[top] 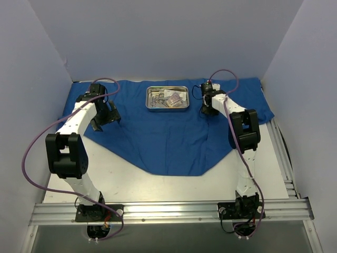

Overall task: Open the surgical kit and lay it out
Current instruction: Smooth out the surgical kit at the center of the board.

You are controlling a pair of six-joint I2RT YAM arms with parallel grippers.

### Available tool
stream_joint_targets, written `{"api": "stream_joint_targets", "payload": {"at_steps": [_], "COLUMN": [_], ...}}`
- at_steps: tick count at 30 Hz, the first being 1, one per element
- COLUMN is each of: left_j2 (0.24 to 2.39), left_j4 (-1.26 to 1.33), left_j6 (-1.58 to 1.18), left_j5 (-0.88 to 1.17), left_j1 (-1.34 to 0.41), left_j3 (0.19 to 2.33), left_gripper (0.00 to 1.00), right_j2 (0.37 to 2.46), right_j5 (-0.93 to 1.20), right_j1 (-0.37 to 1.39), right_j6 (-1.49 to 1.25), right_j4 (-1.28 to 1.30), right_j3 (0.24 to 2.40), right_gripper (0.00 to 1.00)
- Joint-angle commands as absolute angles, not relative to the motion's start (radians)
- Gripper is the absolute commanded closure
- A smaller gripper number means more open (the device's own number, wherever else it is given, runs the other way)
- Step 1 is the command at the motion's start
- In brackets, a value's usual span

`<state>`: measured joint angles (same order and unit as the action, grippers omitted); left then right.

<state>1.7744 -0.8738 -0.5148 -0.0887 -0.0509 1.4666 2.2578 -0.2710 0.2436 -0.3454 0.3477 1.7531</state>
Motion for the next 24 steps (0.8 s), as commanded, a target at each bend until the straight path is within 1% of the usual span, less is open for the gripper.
{"api": "stream_joint_targets", "payload": {"at_steps": [1, 2, 3, 5, 6, 8, 9, 11, 12, 18, 21, 24], "left_j2": [1.718, 1.717, 1.713, 1.709, 1.707, 1.703, 1.701, 1.698, 1.695, 1.667, 1.651, 1.629], "left_j4": [-0.845, -0.845, -0.845, -0.847, -0.847, -0.847, -0.847, -0.853, -0.854, -0.871, -0.887, -0.893], "left_j6": [-0.503, -0.503, -0.502, -0.502, -0.502, -0.500, -0.500, -0.499, -0.499, -0.486, -0.477, -0.476], "left_j5": [-0.086, -0.086, -0.087, -0.089, -0.089, -0.091, -0.091, -0.095, -0.097, -0.127, -0.163, -0.183], "left_j1": [-0.054, -0.054, -0.054, -0.054, -0.054, -0.054, -0.054, -0.054, -0.054, -0.054, -0.054, -0.054], "left_j3": [1.463, 1.463, 1.460, 1.457, 1.451, 1.450, 1.450, 1.448, 1.450, 1.447, 1.454, 1.454], "left_gripper": [0.04, 0.04, 0.03, 0.03, 0.03, 0.03, 0.02, 0.02, 0.02, 0.02, 0.02, 0.02], "right_j2": [2.278, 2.278, 2.276, 2.270, 2.261, 2.249, 2.238, 2.226, 2.211, 2.105, 2.020, 1.918], "right_j5": [-0.282, -0.281, -0.282, -0.287, -0.291, -0.307, -0.307, -0.311, -0.316, -0.353, -0.371, -0.425], "right_j1": [0.241, 0.238, 0.235, 0.230, 0.227, 0.222, 0.213, 0.203, 0.196, 0.135, 0.051, -0.053], "right_j6": [-0.339, -0.339, -0.339, -0.337, -0.337, -0.333, -0.333, -0.334, -0.334, -0.353, -0.422, -0.478], "right_j4": [0.357, 0.357, 0.359, 0.362, 0.365, 0.367, 0.368, 0.374, 0.376, 0.400, 0.425, 0.452], "right_j3": [1.738, 1.733, 1.730, 1.727, 1.726, 1.723, 1.720, 1.717, 1.710, 1.637, 1.562, 1.433], "right_gripper": [0.61, 0.62, 0.67, 0.73, 0.80, 0.86, 0.92, 0.98, 1.00, 1.00, 1.00, 1.00]}}
